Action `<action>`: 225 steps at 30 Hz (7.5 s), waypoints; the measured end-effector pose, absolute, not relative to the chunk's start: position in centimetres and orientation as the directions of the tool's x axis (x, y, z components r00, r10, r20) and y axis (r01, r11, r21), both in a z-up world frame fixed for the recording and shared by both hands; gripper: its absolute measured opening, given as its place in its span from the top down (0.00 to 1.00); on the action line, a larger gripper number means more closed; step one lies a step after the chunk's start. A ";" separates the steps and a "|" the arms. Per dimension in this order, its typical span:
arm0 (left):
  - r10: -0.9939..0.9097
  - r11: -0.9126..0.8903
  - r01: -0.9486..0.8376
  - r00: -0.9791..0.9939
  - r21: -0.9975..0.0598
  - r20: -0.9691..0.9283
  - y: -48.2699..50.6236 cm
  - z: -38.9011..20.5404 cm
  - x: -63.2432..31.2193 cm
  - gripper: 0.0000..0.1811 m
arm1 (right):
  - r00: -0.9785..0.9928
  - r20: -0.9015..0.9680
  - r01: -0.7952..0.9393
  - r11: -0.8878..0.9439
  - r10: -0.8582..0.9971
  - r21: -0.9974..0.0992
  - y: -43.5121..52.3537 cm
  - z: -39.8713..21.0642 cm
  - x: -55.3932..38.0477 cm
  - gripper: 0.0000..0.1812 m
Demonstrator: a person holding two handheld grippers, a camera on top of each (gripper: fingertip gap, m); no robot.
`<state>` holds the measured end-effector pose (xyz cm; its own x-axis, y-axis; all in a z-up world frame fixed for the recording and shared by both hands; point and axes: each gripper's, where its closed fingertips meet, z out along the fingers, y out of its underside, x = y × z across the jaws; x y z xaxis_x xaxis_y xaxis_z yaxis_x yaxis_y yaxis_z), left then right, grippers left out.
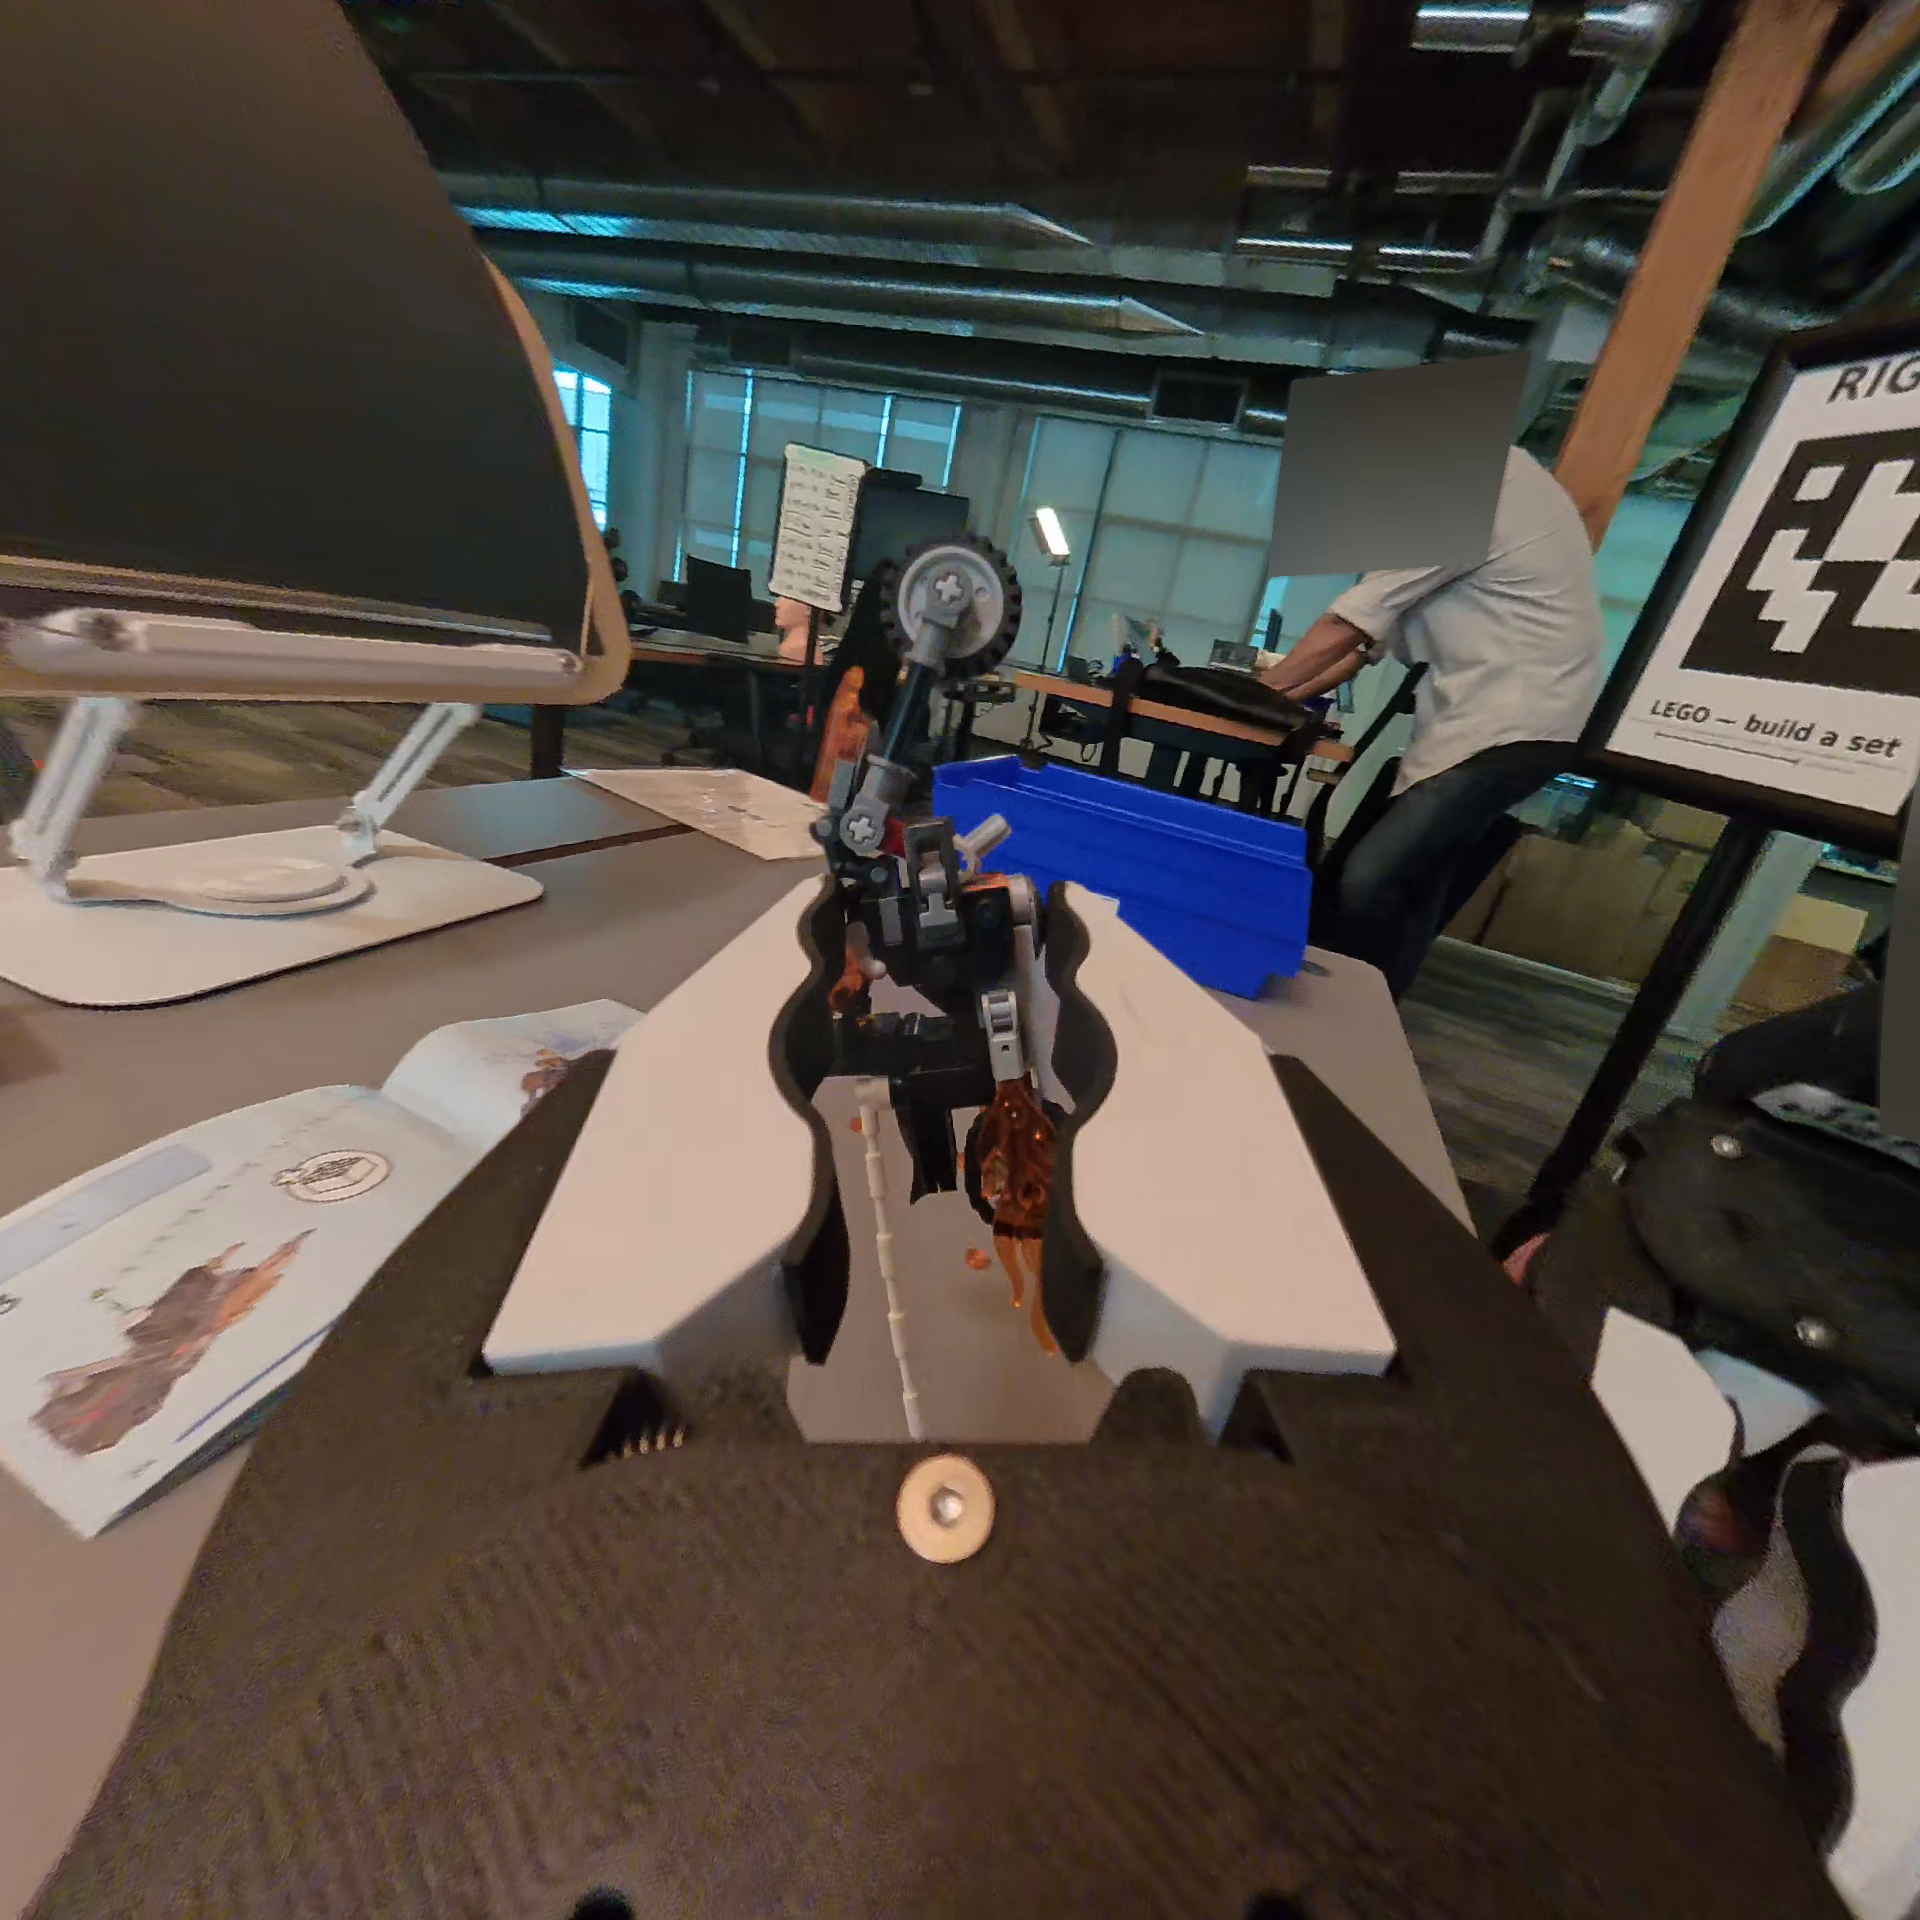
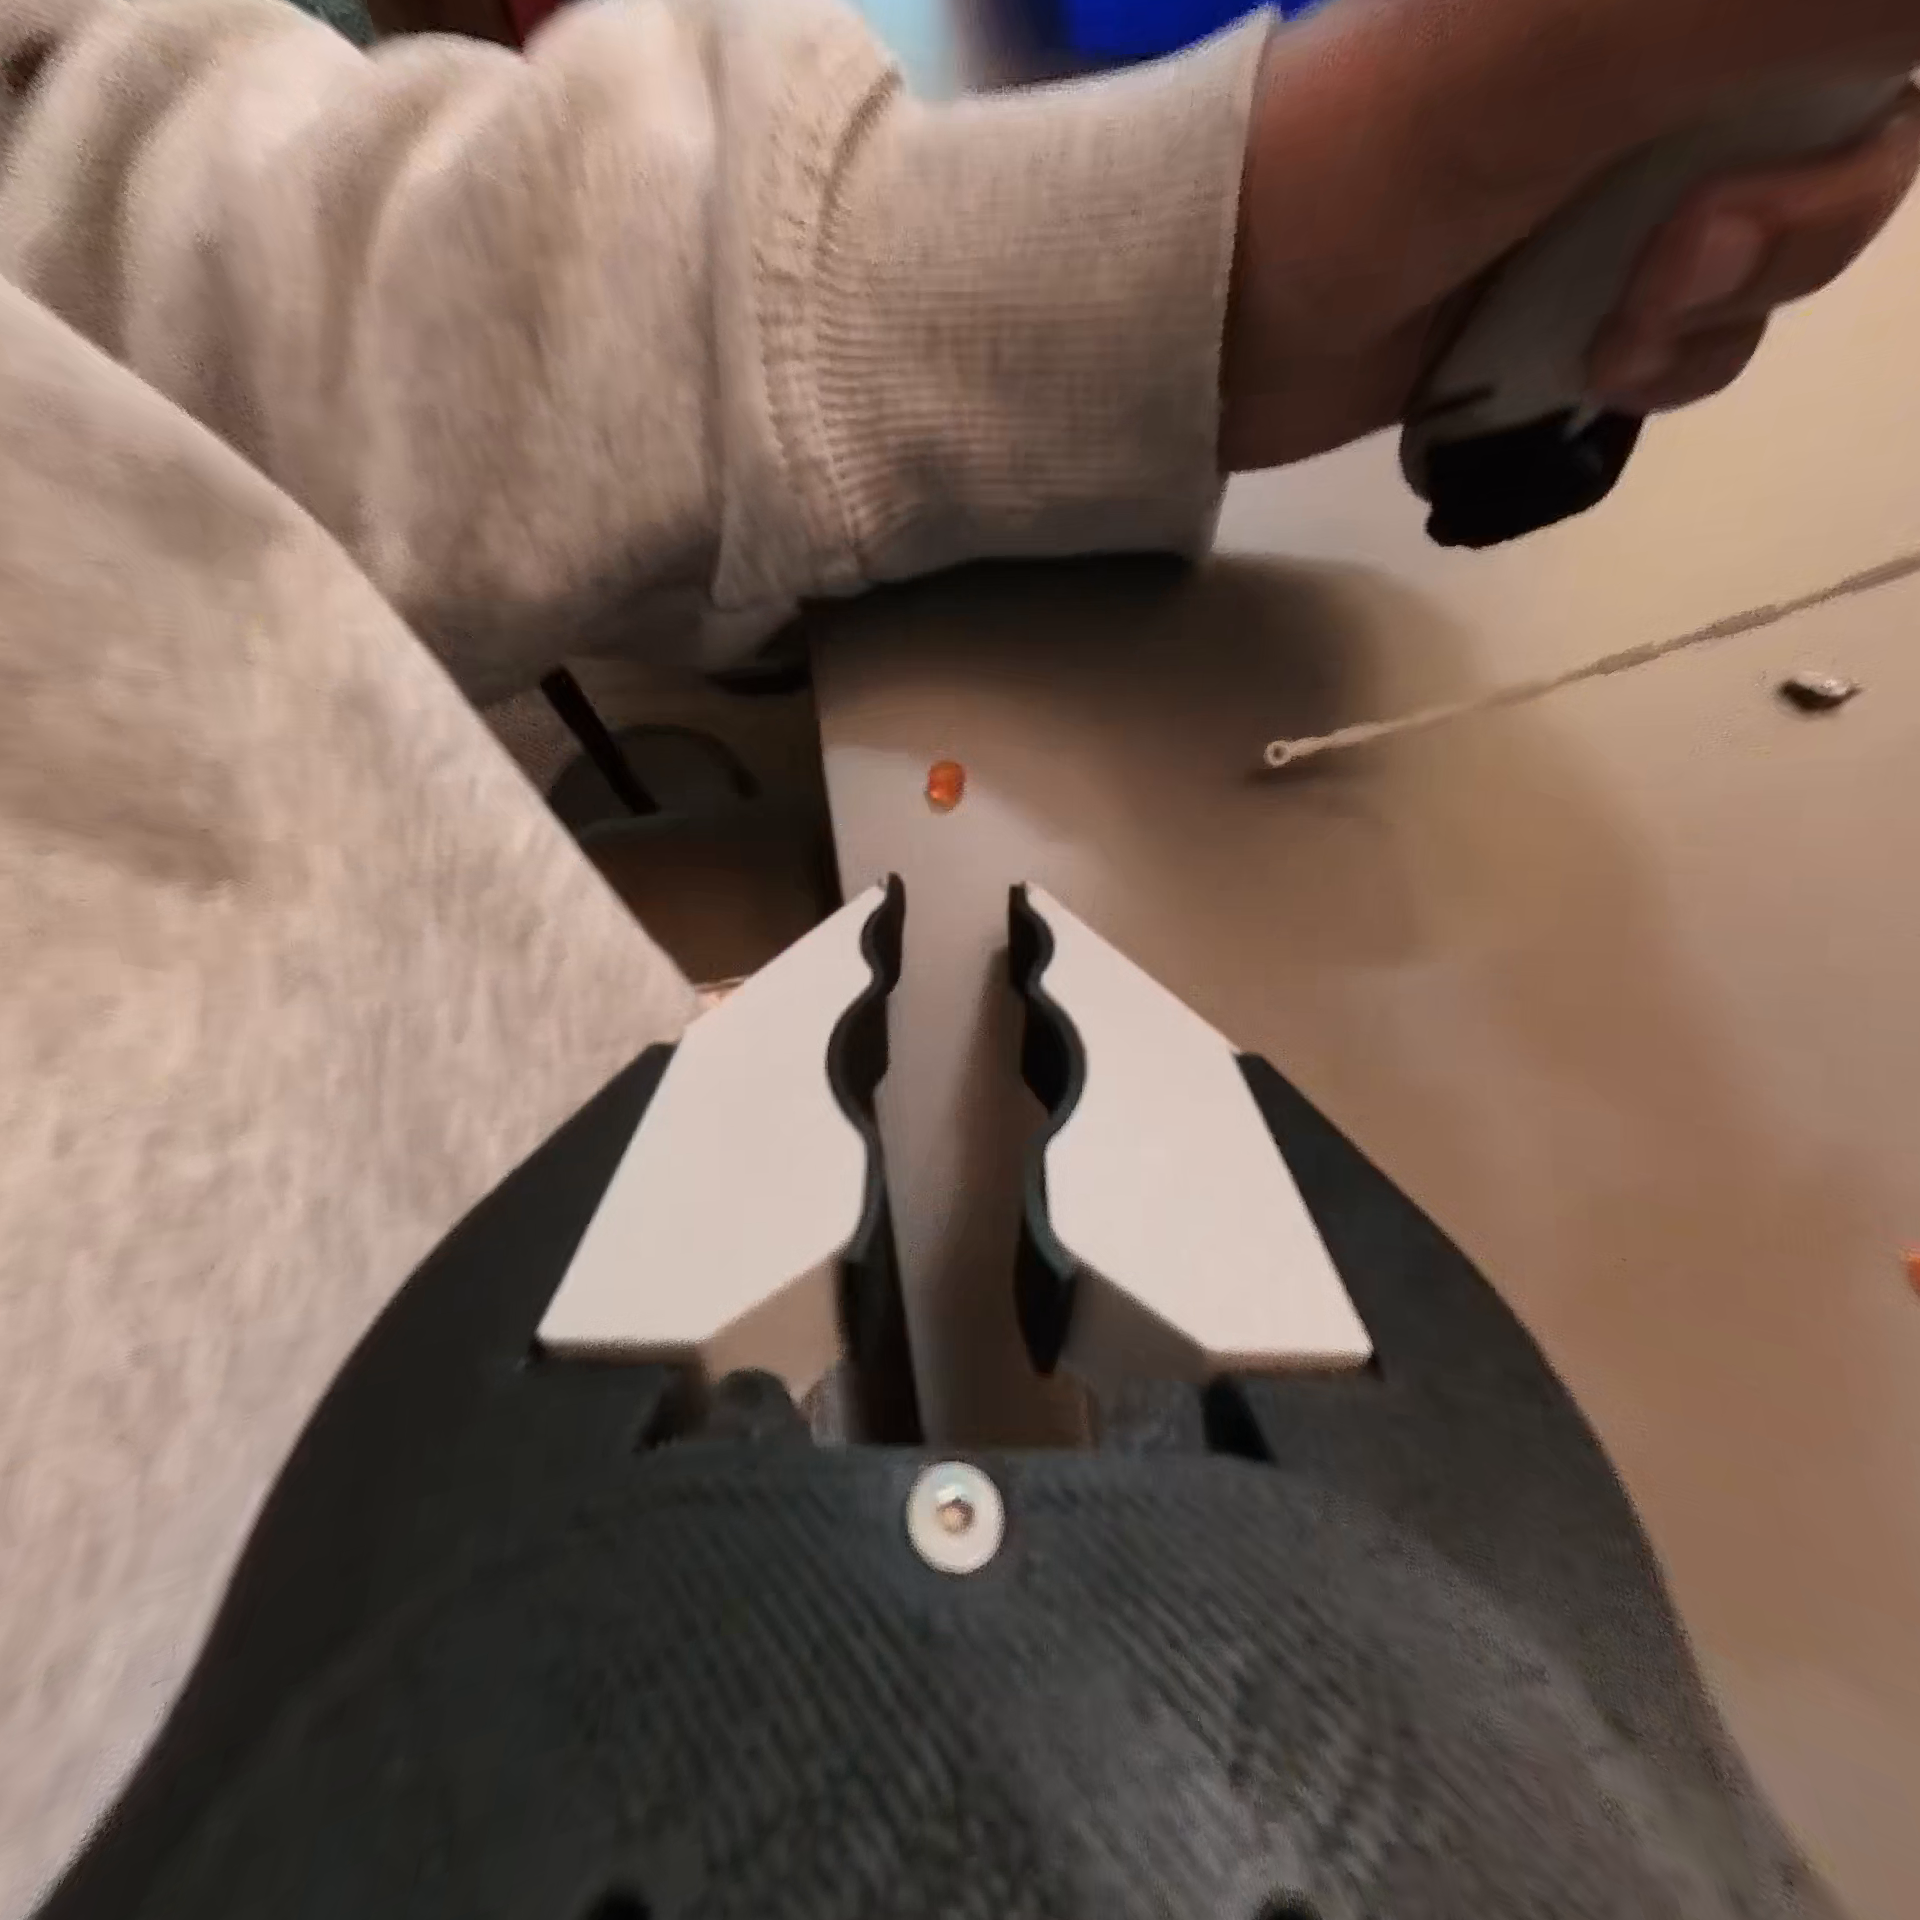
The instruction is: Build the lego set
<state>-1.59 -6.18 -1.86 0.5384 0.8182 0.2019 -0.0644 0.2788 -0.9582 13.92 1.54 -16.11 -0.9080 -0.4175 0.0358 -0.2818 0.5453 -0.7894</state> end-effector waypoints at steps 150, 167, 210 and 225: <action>0.484 0.200 0.408 0.750 -0.891 0.452 2.5 -7.6 -1.1 0.81 | -0.737 0.504 -0.668 0.602 -0.451 -0.438 13.2 -17.1 8.0 0.98; 0.483 0.200 0.409 0.750 -0.890 0.453 2.5 -7.6 -1.1 0.81 | -0.764 0.490 -0.635 0.625 -0.420 -0.454 13.1 -16.9 7.4 1.00; 0.491 0.178 0.419 0.747 -0.891 0.449 2.7 -8.0 -1.1 0.81 | -1.000 -0.004 0.014 0.654 0.017 -0.757 11.3 -17.1 0.3 0.94; 0.472 0.138 0.491 0.731 -0.860 0.493 3.5 -9.3 -1.0 0.81 | -1.000 -0.001 0.002 0.635 0.002 -0.773 11.4 -16.5 0.5 0.97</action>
<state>-0.99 3.51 -9.28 0.7309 0.4724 0.4926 0.4908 0.1379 -0.8603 0.55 11.36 -16.51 -1.0000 0.0018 -0.0013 0.0021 0.6346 -0.7728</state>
